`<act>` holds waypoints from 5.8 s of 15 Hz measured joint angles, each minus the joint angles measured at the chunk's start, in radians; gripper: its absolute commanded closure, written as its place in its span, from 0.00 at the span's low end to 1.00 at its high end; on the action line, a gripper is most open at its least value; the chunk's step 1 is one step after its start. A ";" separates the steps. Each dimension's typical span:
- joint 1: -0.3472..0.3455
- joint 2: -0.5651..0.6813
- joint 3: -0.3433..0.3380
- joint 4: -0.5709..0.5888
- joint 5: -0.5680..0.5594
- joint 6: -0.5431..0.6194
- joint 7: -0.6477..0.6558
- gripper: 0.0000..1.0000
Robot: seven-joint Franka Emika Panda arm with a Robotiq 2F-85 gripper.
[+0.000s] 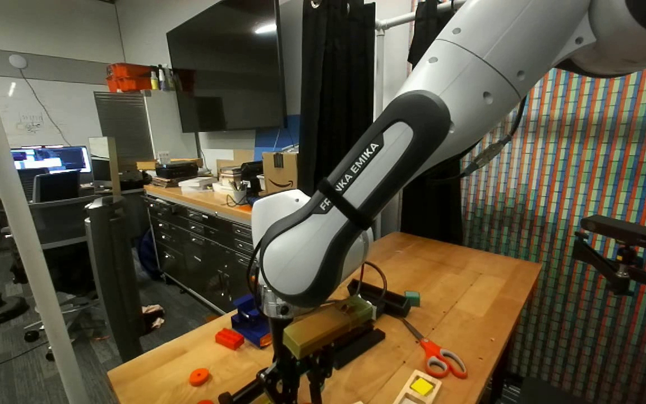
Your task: Take the round orange and yellow blocks from the table and put them on the third and fourth position from the right on the wooden board respectively
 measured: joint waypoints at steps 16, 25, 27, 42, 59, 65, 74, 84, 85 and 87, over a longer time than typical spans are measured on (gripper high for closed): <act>0.000 0.006 0.004 0.012 0.002 -0.046 -0.002 0.76; 0.006 0.006 0.008 0.012 0.002 -0.047 -0.002 0.76; 0.009 0.006 0.010 0.012 0.002 -0.047 -0.002 0.76; 0.053 -0.009 0.014 -0.001 -0.007 -0.046 0.013 0.76; 0.058 -0.036 0.016 -0.036 -0.018 -0.045 0.031 0.76; 0.056 -0.035 0.012 -0.036 -0.018 -0.042 0.031 0.76; 0.050 -0.031 0.010 -0.033 -0.018 -0.041 0.030 0.76; 0.042 -0.012 0.005 -0.011 -0.018 -0.041 0.029 0.76; 0.042 -0.011 0.005 -0.009 -0.018 -0.041 0.029 0.76; 0.042 -0.010 0.005 -0.008 -0.018 -0.041 0.029 0.76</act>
